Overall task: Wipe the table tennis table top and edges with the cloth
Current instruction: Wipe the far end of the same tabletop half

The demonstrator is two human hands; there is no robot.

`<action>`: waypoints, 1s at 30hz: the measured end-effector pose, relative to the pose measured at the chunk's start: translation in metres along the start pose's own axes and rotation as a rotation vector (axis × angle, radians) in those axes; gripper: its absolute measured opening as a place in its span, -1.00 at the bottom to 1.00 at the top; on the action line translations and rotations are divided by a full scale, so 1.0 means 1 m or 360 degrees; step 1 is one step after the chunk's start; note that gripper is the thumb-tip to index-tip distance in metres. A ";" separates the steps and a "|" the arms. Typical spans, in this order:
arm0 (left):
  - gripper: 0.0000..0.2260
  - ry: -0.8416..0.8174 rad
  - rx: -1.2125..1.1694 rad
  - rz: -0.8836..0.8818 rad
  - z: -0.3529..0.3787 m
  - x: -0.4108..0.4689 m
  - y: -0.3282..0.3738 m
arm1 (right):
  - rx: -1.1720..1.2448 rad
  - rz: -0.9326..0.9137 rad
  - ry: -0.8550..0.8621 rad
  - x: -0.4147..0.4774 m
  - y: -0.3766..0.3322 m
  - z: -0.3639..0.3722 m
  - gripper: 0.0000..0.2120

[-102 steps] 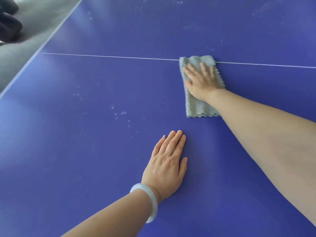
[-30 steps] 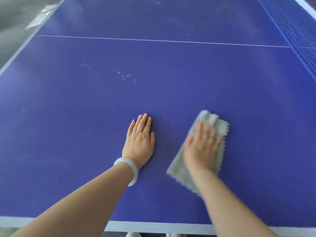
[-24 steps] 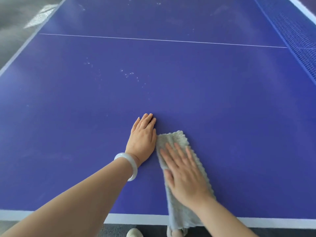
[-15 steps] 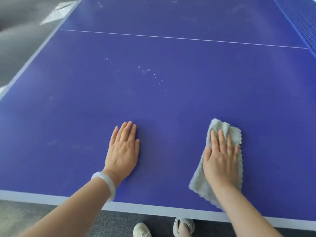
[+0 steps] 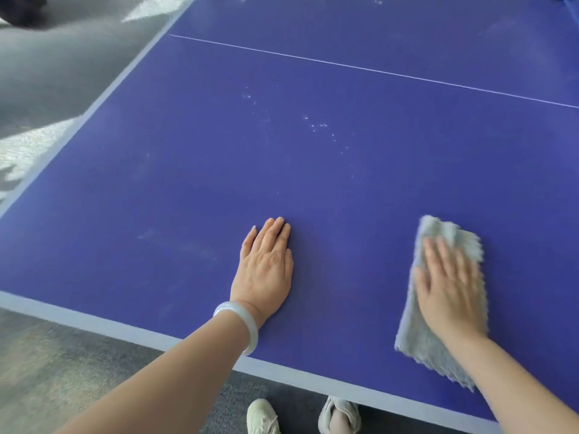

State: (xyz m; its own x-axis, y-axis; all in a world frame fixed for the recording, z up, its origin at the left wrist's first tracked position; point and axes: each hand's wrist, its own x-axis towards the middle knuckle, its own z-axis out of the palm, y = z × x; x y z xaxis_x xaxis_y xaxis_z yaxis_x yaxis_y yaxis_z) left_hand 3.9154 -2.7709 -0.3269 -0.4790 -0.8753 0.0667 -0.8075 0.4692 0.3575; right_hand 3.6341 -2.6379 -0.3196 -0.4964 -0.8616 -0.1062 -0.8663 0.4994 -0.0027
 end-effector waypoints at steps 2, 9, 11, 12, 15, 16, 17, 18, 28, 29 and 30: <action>-0.54 0.0002 -0.0014 0.0002 0.000 0.000 0.000 | 0.0080 0.0297 0.0028 -0.004 -0.015 0.003 -0.31; -0.49 0.0038 -0.0239 -0.0005 -0.004 0.000 -0.001 | 0.0194 -0.0457 0.0075 -0.050 -0.199 0.012 -0.41; -0.49 0.0076 -0.0440 -0.0043 -0.006 0.001 -0.003 | 0.0324 -0.0536 -0.0027 -0.045 -0.209 0.007 -0.45; -0.51 0.0086 -0.0492 -0.0052 -0.006 0.001 -0.004 | 0.0477 -0.0546 -0.0115 -0.040 -0.203 0.005 -0.46; -0.56 0.0084 -0.0541 -0.0057 -0.005 0.000 -0.004 | 0.1294 -0.0511 -0.0303 -0.032 -0.165 -0.011 -0.49; -0.57 0.0085 -0.0543 -0.0062 -0.006 0.000 -0.003 | 0.1516 -0.0375 -0.0230 -0.031 -0.147 -0.017 -0.51; -0.57 0.0090 -0.0516 -0.0056 -0.007 -0.001 -0.002 | 0.1584 -0.0203 -0.0103 -0.028 -0.129 -0.022 -0.54; -0.56 0.0103 -0.0447 -0.0031 -0.008 -0.003 -0.001 | 0.1497 -0.0040 0.0023 -0.024 -0.110 -0.024 -0.57; -0.47 -0.0215 0.0112 0.0258 0.023 -0.029 0.061 | 0.0418 0.0093 0.0088 0.104 -0.035 -0.014 -0.45; -0.47 -0.0234 0.0135 0.0289 0.025 -0.019 0.059 | 0.0385 0.0156 0.0095 0.116 -0.031 -0.014 -0.45; -0.47 -0.0252 0.0159 0.0321 0.026 -0.005 0.057 | 0.0366 0.0220 0.0107 0.124 -0.027 -0.013 -0.45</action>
State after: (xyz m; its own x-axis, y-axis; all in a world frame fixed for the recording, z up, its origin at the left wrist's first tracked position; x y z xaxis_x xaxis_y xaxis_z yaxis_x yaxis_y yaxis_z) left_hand 3.8630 -2.7366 -0.3310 -0.6753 -0.7372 -0.0221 -0.7163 0.6485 0.2577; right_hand 3.5947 -2.7595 -0.3201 -0.6182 -0.7841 -0.0550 -0.7587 0.6135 -0.2191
